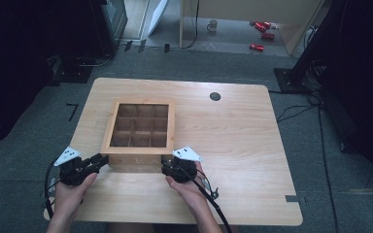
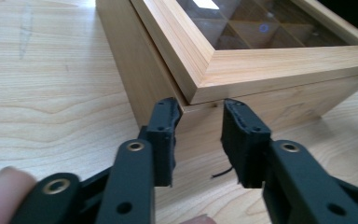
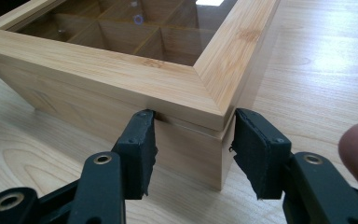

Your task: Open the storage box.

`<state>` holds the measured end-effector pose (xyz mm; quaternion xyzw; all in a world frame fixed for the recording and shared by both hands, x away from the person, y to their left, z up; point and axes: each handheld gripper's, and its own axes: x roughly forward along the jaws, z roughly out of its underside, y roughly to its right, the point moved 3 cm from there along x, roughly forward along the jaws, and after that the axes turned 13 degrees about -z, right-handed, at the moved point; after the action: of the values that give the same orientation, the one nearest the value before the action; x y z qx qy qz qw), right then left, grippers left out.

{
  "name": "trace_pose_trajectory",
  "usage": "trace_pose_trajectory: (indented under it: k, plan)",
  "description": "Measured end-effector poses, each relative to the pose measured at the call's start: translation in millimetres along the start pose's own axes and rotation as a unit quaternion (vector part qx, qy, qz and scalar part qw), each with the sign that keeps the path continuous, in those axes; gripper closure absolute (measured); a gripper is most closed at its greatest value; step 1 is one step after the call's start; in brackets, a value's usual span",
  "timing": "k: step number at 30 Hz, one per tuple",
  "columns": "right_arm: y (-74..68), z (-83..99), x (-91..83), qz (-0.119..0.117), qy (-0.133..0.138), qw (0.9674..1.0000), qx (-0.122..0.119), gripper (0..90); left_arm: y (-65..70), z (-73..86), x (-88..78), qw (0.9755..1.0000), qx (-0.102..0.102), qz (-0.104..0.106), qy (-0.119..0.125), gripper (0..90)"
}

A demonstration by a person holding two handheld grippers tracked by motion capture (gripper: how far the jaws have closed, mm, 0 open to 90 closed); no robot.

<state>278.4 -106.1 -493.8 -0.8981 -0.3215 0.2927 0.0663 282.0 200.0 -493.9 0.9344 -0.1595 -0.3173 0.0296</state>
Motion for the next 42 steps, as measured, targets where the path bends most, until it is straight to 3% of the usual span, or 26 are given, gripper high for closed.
trace_pose_trajectory:
  k: [8,9,15,26,27,29,42]
  plan:
    - [-1.0,-2.8,-2.9,-0.006,0.014,0.9998,-0.009,49.8,-15.7,12.8,3.2,0.9988,0.009,-0.035,-0.033,47.4]
    - [-1.5,-4.3,-3.5,-0.006,0.015,0.9998,-0.012,49.8,-18.0,18.2,6.9,0.9977,0.016,-0.047,-0.047,44.1]
    - [-3.1,-7.8,-5.5,-0.005,0.021,0.9995,-0.023,49.7,-15.1,30.6,18.6,0.9942,0.035,-0.07,-0.074,35.3]
    - [-5.4,-19.9,-11.5,0.0,0.023,0.9983,-0.054,47.9,-9.7,36.2,20.6,0.9924,0.055,-0.095,-0.056,20.6]
    - [-5.8,-21.6,-12.5,0.0,0.023,0.9982,-0.056,47.8,-7.4,36.8,21.5,0.9905,0.07,-0.102,-0.059,19.8]
    - [-6.2,-25.8,-14.2,0.001,0.025,0.9977,-0.063,46.9,-6.0,37.0,22.0,0.9895,0.076,-0.108,-0.059,19.7]
    - [-9.8,-51.8,-23.2,0.008,0.044,0.9947,-0.092,45.0,-6.8,36.7,21.8,0.9905,0.068,-0.104,-0.058,19.8]
